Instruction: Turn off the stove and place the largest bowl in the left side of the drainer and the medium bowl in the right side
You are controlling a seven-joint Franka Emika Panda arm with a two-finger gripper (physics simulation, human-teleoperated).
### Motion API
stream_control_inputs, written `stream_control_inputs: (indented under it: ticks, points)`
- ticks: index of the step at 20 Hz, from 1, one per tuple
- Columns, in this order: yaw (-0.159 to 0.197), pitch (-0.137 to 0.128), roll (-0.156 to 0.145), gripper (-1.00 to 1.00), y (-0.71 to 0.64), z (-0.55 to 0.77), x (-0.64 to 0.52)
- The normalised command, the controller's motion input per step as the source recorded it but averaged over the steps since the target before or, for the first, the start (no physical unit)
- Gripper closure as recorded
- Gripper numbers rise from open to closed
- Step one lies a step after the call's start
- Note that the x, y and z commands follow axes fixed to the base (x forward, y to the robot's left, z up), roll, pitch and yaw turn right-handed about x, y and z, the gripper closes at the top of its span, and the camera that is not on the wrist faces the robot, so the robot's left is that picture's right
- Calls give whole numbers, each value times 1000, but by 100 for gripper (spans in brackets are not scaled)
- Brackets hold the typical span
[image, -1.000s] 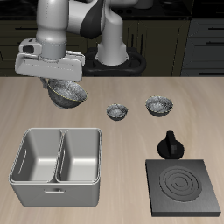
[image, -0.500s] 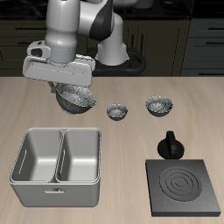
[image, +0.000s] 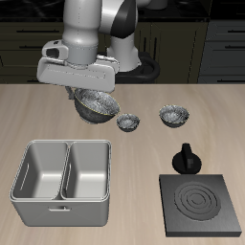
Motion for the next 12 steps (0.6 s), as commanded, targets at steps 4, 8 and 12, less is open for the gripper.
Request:
stream_control_inputs:
  ticks: [4, 8, 12]
  points:
    - [15, -5, -29, 100, -62, 133, 228]
    - [16, 16, -52, 100, -219, 89, 300]
    - [2, 27, -29, 100, -125, 54, 257]
